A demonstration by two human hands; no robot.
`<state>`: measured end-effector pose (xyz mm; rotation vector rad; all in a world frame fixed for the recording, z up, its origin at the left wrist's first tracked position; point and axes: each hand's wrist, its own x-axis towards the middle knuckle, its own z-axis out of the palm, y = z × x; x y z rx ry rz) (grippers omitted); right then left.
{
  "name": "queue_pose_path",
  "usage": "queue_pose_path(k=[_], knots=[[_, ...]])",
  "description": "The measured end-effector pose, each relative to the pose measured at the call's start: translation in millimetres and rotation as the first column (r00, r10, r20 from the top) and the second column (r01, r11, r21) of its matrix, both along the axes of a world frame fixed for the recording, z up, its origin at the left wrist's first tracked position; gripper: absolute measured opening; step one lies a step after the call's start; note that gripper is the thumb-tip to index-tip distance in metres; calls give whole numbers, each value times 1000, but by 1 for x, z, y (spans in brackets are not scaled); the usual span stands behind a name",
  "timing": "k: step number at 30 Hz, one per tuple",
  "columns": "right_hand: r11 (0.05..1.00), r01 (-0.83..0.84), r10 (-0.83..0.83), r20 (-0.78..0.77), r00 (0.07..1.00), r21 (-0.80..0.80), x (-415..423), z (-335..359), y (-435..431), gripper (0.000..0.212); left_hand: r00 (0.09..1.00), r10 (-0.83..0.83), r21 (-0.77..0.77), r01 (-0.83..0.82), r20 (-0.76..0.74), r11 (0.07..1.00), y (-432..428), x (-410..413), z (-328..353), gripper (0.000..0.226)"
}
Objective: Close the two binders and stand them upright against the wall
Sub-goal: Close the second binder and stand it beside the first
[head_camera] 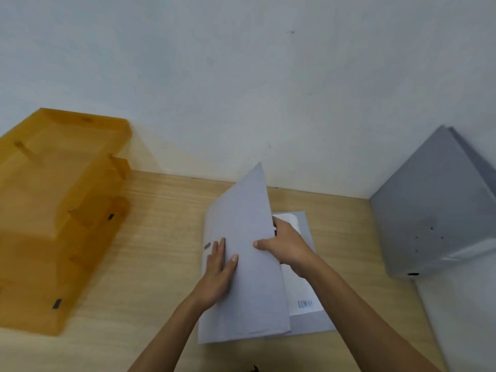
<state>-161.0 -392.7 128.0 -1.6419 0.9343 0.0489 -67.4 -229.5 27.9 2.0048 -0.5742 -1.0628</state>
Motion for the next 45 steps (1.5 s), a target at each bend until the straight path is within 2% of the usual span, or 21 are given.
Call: queue_pose_path(k=[2, 4, 7, 10, 12, 15, 17, 21, 24, 30, 32, 34, 35, 37, 41, 45], knots=[[994, 70, -73, -35, 997, -78, -21, -19, -17, 62, 997, -24, 81, 18, 71, 997, -1, -4, -19, 83], [978, 163, -170, -49, 984, -129, -41, -40, -34, 81, 991, -53, 122, 38, 120, 992, -2, -10, -25, 90], [948, 248, -276, -128, 952, -202, -69, -66, -47, 104, 982, -40, 109, 20, 187, 994, -3, -18, -32, 97], [938, 226, -292, -253, 922, -262, -89, -89, -48, 119, 977, 72, 54, -84, 201, 995, -8, -31, -34, 101], [950, 144, -241, -360, 901, -278, -96, -99, -45, 120, 974, 117, 55, -130, 196, 990, -12, -40, -31, 105], [920, -129, -86, -512, 855, -370, -94, -106, -37, 114, 977, 119, 60, -132, 179, 989, -13, -44, -37, 109], [895, -260, 49, -500, 865, -362, -85, -113, -32, 106, 978, 106, 64, -119, 177, 991, -14, -45, -35, 110], [880, -403, 274, -425, 863, -251, -63, -120, -22, 101, 984, 91, 68, -102, 151, 992, -12, -41, -34, 114], [893, -412, 309, -417, 854, -182, -64, -131, -21, 104, 991, 108, 68, -114, 83, 991, -9, -39, -36, 108], [898, -419, 327, -433, 840, -134, -86, -146, -20, 110, 987, 161, 68, -160, -6, 985, -4, -36, -44, 61], [923, -373, 305, -412, 859, -95, -84, -143, -20, 107, 971, 220, 77, -214, -88, 974, -5, -35, -42, 62], [949, -313, 275, -378, 884, -40, -80, -139, -18, 101, 896, 383, 107, -368, -226, 924, -7, -30, -42, 76], [957, -291, 268, -359, 894, -12, -79, -136, -16, 98, 841, 457, 116, -443, -290, 889, -8, -27, -43, 75], [967, -256, 246, -329, 912, 13, -79, -130, -14, 90, 772, 517, 101, -520, -371, 848, -12, -28, -30, 54], [994, -103, 111, -254, 961, 42, -79, -114, -17, 81, 714, 476, 4, -553, -514, 833, -22, -32, -6, 44], [996, 43, -26, -205, 979, 81, -77, -91, -20, 85, 659, 274, -98, -470, -701, 877, -40, -43, 26, 57]])
